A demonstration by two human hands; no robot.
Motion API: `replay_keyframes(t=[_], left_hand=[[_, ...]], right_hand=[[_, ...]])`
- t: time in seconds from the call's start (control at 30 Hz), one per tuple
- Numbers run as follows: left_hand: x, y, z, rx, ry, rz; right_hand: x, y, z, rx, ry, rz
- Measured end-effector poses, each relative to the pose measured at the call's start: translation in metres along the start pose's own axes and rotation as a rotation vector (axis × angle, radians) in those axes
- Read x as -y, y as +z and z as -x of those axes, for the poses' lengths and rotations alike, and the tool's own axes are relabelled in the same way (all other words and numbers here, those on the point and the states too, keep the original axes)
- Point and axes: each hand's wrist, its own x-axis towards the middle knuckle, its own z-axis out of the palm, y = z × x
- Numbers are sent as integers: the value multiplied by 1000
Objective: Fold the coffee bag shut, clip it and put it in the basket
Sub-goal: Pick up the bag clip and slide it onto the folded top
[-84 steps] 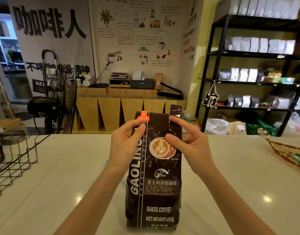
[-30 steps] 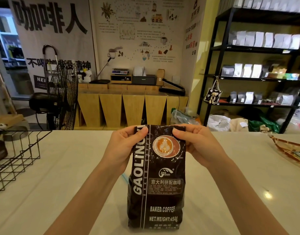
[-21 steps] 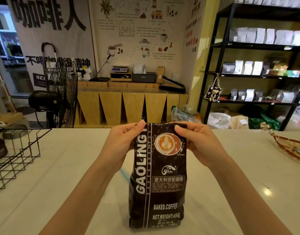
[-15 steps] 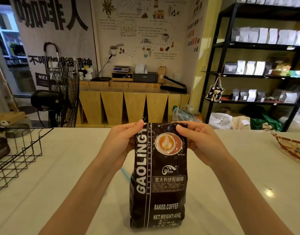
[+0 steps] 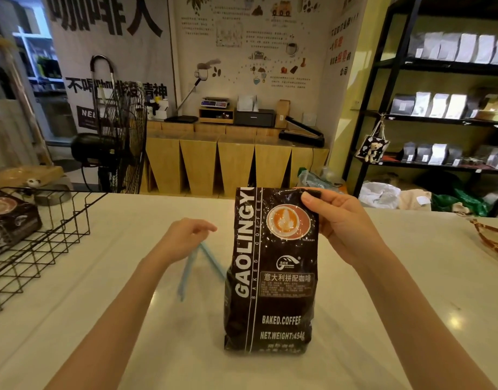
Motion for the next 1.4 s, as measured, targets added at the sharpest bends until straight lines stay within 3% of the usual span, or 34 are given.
replay_keyframes(t=[0.2, 0.7, 0.8, 1.0, 1.17, 1.4], left_hand=[[59, 27, -11, 29, 41, -264], [56, 19, -10, 91, 97, -332], [48, 8, -9, 63, 77, -171], [-2, -22, -4, -170, 65, 301], [-41, -36, 9, -200, 140, 587], [-54, -40, 14, -396, 199, 521]], right_hand=[[-1, 0, 2, -4, -9, -8], [-3, -2, 1, -28, 4, -8], [-4, -3, 1, -25, 8, -16], [-4, -3, 0, -17, 8, -38], [-4, -3, 0, -15, 4, -34], [-4, -3, 1, -24, 2, -38]])
